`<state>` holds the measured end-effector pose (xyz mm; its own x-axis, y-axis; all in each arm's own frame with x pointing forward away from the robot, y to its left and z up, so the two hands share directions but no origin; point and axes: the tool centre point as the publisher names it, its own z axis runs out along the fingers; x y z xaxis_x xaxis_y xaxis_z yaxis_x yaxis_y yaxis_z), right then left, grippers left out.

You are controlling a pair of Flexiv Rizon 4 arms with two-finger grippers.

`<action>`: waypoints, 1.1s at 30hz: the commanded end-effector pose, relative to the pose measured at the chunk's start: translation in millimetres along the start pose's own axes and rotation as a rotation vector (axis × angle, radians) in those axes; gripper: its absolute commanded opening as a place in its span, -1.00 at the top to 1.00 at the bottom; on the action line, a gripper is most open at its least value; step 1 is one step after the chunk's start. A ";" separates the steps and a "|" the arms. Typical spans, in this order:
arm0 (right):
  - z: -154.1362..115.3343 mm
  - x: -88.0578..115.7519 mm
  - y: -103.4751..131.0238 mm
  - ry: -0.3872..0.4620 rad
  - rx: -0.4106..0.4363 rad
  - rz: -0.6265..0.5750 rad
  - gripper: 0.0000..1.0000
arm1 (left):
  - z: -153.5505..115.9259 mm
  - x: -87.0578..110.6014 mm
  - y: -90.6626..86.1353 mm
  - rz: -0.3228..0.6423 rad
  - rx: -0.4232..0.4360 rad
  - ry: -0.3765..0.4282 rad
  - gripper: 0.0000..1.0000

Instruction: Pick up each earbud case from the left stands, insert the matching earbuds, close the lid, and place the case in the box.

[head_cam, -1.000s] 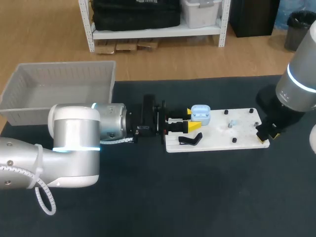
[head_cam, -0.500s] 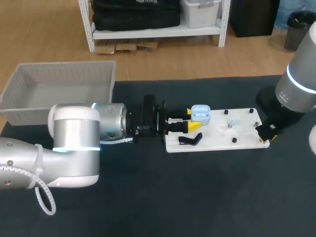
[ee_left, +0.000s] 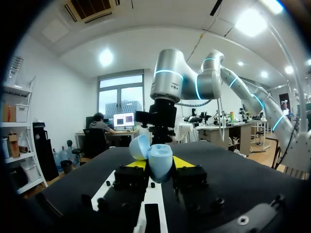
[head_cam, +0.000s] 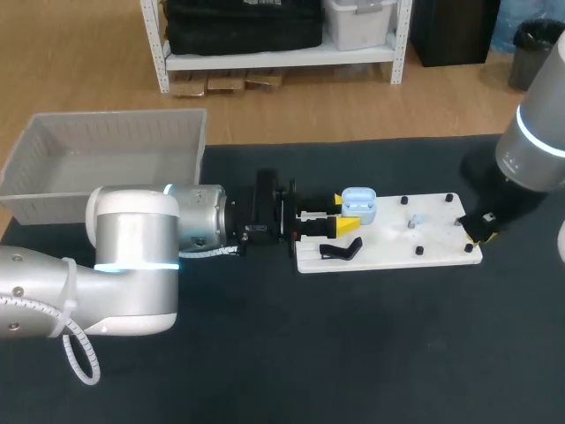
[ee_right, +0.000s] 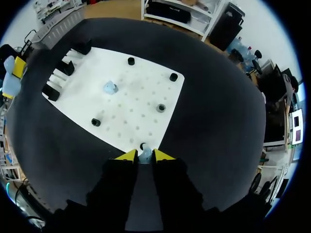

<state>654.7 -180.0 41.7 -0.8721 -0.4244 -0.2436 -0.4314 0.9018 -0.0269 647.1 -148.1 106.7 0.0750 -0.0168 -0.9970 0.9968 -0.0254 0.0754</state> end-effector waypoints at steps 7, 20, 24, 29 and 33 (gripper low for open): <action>-73.8 -6.9 25.1 0.027 0.102 0.035 1.00 | -0.3 0.9 -0.5 0.002 -0.003 -0.004 1.00; -120.6 -35.5 106.8 0.059 0.072 0.130 1.00 | -0.3 0.9 -0.5 0.002 -0.003 -0.004 1.00; -118.9 -44.0 121.8 0.063 0.061 0.159 1.00 | -0.3 0.9 -0.5 0.002 -0.003 -0.004 1.00; -115.4 -47.2 129.0 0.071 0.050 0.172 1.00 | -0.3 0.9 -0.5 0.002 -0.003 -0.004 1.00; -115.4 -47.2 129.0 0.071 0.050 0.172 1.00 | -0.3 0.9 -0.5 0.002 -0.003 -0.004 1.00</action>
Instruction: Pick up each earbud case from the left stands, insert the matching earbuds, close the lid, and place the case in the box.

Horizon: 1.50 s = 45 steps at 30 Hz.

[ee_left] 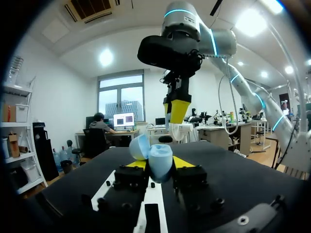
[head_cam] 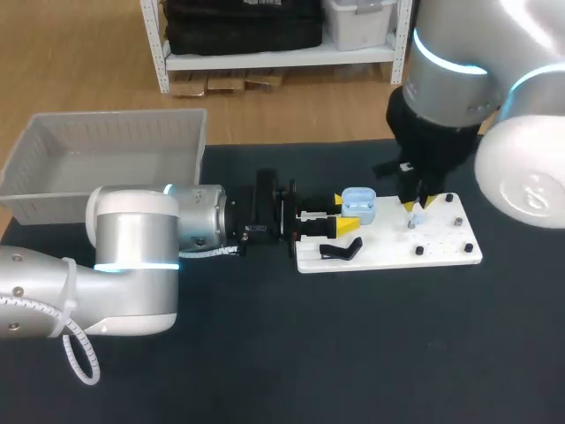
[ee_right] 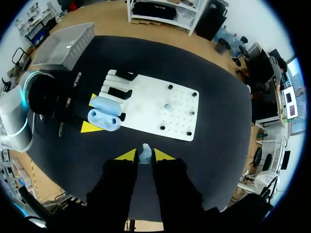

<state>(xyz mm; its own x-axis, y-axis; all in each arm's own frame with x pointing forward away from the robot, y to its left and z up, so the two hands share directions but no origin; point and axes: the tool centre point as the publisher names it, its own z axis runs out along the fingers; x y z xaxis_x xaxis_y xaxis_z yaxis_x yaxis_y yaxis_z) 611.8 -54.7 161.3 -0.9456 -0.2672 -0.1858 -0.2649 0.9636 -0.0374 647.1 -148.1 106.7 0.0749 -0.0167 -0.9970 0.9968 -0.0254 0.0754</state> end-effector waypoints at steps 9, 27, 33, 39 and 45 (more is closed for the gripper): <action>0.0 -2.2 1.1 0.006 0.002 0.001 1.00 | -0.3 0.9 -0.5 0.002 -0.003 -0.004 1.00; -6.7 -28.2 35.6 0.107 0.066 0.445 1.00 | -0.3 0.9 -0.5 0.002 -0.003 -0.004 1.00; -4.3 -30.3 36.5 0.110 0.033 0.463 1.00 | -0.3 0.9 -0.5 0.002 -0.003 -0.004 1.00; -4.3 -30.3 36.5 0.110 0.033 0.463 1.00 | -0.3 0.9 -0.5 0.002 -0.003 -0.004 1.00; -4.3 -30.3 36.5 0.110 0.033 0.463 1.00 | -0.3 0.9 -0.5 0.002 -0.003 -0.004 1.00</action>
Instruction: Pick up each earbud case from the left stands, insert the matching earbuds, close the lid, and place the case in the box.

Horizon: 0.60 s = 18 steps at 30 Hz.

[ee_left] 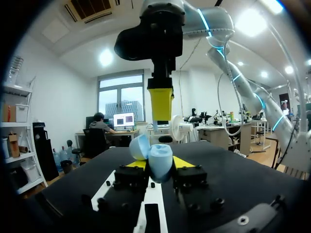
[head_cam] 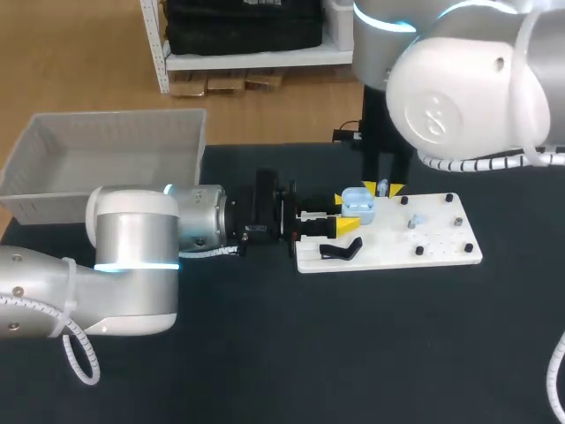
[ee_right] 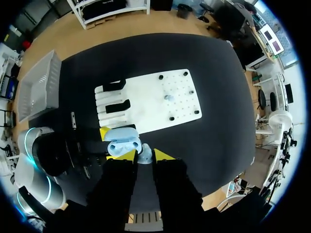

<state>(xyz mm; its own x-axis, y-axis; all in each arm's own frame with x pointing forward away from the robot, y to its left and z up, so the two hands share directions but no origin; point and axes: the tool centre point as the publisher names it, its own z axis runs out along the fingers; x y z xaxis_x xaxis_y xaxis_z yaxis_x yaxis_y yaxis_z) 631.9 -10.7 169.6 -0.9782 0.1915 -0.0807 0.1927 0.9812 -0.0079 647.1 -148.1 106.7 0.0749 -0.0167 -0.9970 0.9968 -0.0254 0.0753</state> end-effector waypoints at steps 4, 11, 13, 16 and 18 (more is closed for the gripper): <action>-4.5 -0.6 2.5 0.009 -0.032 0.106 1.00 | -0.3 0.9 -0.5 0.002 -0.003 -0.004 1.00; -11.8 -2.8 12.1 0.008 -0.029 0.242 1.00 | -0.3 0.9 -0.5 0.002 -0.003 -0.004 1.00; -10.5 -0.2 14.9 0.010 -0.016 0.243 1.00 | -0.3 0.9 -0.5 0.002 -0.003 -0.004 1.00; -8.7 3.9 18.2 0.025 -0.002 0.248 1.00 | -0.3 0.9 -0.5 0.002 -0.003 -0.004 1.00; -7.5 5.3 19.5 0.028 0.007 0.251 1.00 | -0.3 0.9 -0.5 0.002 -0.003 -0.004 1.00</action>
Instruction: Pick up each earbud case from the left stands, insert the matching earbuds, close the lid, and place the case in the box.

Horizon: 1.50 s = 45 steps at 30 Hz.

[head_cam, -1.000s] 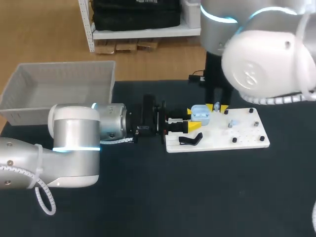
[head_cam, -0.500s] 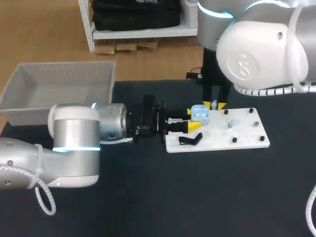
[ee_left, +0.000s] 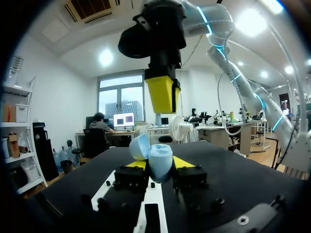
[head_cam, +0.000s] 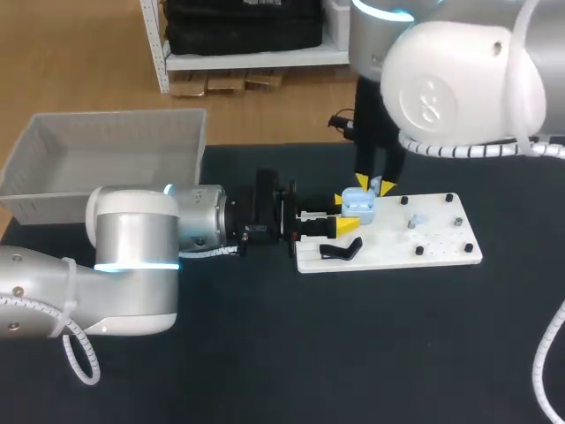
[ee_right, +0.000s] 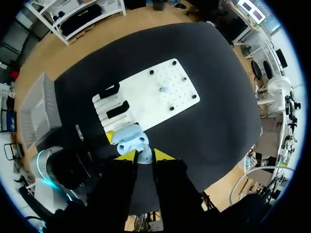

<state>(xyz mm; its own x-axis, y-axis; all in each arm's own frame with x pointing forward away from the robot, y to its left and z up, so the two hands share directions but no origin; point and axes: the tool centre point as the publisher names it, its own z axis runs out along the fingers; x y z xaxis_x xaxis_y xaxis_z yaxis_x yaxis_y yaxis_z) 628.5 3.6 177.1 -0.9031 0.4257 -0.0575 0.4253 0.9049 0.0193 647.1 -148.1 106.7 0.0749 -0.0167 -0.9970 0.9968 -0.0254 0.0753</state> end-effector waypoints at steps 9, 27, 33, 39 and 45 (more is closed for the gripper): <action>9.1 6.4 10.2 0.009 0.017 0.001 1.00 | -0.4 0.9 -0.5 0.002 -0.003 -0.004 1.00; 12.0 5.6 6.9 -0.013 0.061 0.108 1.00 | -0.4 0.9 -0.5 0.002 -0.003 -0.004 1.00; 12.8 5.3 5.4 -0.005 0.053 0.127 1.00 | -0.4 0.9 -0.5 0.002 -0.003 -0.004 1.00; 12.8 5.2 5.0 -0.006 0.047 0.129 1.00 | -0.4 0.9 -0.5 0.002 -0.003 -0.004 1.00; 13.7 4.7 5.2 -0.018 0.044 0.133 1.00 | -0.4 0.9 -0.5 0.002 -0.003 -0.004 1.00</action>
<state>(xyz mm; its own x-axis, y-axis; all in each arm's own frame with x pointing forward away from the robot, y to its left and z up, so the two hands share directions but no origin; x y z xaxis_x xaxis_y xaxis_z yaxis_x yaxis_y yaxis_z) 629.0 10.6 164.3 -0.8409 0.5377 -0.0613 0.5397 0.8416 -0.0225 647.1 -148.1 106.7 0.0749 -0.0167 -0.9970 0.9968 -0.0254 0.0753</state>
